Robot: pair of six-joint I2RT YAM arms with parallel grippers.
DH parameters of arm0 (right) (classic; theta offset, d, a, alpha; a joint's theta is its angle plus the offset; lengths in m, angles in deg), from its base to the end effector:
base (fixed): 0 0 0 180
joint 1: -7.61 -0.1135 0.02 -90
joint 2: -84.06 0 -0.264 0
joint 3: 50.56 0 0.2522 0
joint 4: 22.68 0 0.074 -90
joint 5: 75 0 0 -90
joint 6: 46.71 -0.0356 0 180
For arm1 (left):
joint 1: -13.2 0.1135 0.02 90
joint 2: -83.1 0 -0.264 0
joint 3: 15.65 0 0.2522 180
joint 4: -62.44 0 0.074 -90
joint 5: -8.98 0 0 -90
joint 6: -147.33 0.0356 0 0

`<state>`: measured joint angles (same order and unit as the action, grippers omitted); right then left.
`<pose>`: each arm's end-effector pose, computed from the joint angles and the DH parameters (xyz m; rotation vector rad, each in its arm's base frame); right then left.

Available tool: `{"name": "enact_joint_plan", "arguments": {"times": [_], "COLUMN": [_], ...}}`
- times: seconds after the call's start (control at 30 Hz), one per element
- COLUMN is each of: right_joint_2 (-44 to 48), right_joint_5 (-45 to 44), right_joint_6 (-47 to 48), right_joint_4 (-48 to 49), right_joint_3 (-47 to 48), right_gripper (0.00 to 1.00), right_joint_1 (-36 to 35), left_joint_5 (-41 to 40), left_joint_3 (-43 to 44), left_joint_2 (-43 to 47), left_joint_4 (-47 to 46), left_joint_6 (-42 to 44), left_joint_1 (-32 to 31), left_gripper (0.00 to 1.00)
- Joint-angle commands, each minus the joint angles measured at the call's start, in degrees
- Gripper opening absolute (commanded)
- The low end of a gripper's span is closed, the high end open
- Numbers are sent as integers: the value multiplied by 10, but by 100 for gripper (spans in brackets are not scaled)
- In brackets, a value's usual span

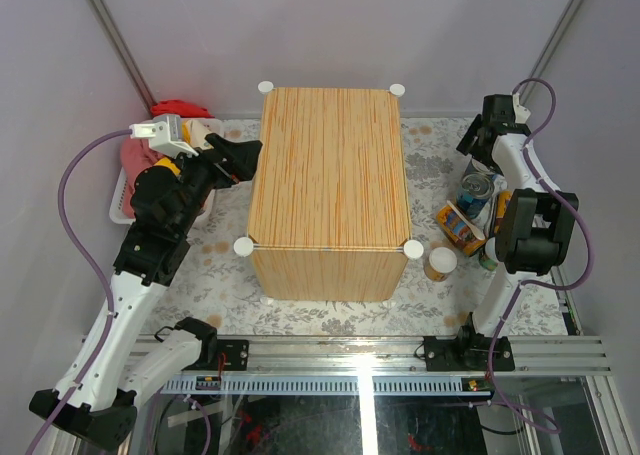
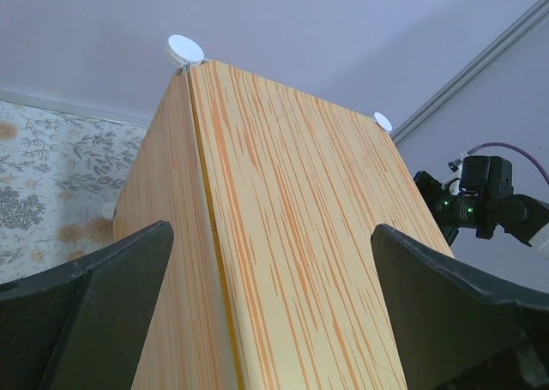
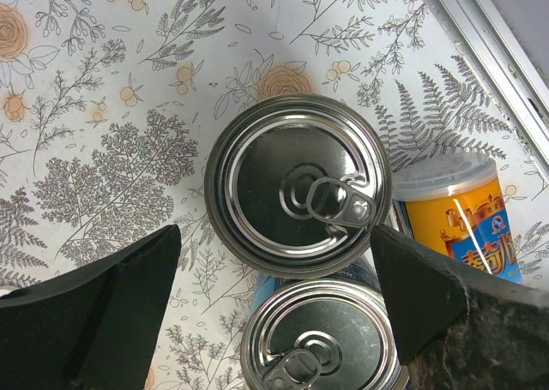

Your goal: Place and organize the canned foods onto the counter

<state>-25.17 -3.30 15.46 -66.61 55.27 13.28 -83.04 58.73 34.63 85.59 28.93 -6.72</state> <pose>0.4286 -0.0538 0.2686 0.8179 2.2051 -0.1948 0.1708 -0.0606 0.4266 -0.1439 1.5511 -0.6439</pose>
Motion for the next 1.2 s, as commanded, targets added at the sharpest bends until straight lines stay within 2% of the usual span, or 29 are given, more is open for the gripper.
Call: {"name": "enact_joint_plan", "arguments": {"times": [0.0, 0.43, 0.83, 1.17], "right_joint_2": [7, 21, 76, 56], "right_joint_5": [-3, -8, -27, -6], "right_joint_6": [4, 2, 7, 4], "right_joint_4": [-11, -19, -7, -2], "right_joint_3": [13, -3, -9, -36], "right_gripper": [99, 99, 99, 99], "right_joint_1": [6, 11, 11, 10], "left_joint_5": [-12, 1, 3, 2], "left_joint_3": [4, 0, -8, -9], "left_joint_2": [-2, -16, -16, -16], "left_joint_4": [-28, -37, -48, -41], "left_joint_6": [9, 2, 1, 13], "left_joint_1": [0, 1, 1, 1], "left_gripper": [100, 100, 100, 100]}}
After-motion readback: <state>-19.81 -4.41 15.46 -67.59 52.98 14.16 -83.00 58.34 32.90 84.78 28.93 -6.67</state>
